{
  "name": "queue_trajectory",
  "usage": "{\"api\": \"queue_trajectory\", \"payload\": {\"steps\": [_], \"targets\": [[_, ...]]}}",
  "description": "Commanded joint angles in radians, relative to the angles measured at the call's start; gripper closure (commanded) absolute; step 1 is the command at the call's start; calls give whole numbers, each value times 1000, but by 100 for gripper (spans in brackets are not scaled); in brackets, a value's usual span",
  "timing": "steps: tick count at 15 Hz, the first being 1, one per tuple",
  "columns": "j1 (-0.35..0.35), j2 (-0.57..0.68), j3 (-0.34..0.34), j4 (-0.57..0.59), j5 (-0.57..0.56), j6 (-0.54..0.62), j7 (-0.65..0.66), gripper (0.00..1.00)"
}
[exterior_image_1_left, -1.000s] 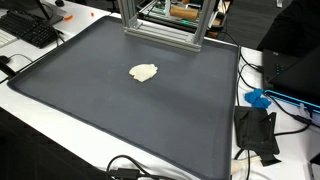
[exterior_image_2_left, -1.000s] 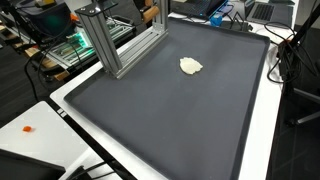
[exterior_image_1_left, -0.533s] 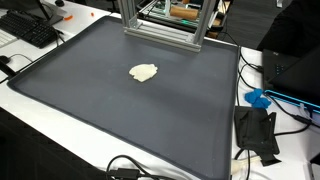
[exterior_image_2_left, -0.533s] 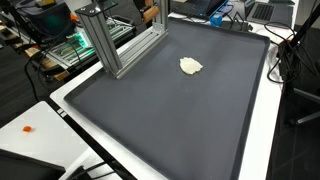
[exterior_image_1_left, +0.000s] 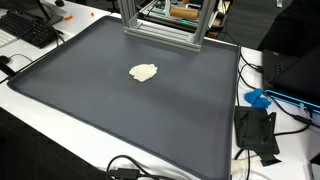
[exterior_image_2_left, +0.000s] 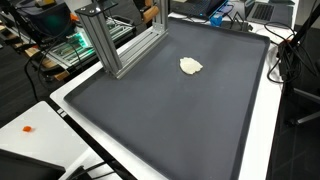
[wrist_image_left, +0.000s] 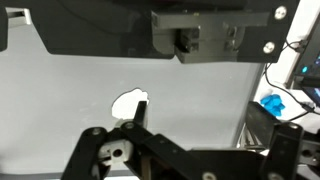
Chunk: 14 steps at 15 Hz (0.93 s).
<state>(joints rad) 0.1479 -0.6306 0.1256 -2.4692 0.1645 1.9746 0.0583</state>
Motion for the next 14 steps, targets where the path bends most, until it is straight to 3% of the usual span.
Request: {"api": "queue_trajectory", "payload": {"steps": [1,9,12,14], "targets": [[-57,119,40,74,-43,78,112,0],[-127,355,74,195,-158,158,408,0],[-126,414,67,220,-195,168,462,0],[-110,392,51,206,-175,161,432,0]]}}
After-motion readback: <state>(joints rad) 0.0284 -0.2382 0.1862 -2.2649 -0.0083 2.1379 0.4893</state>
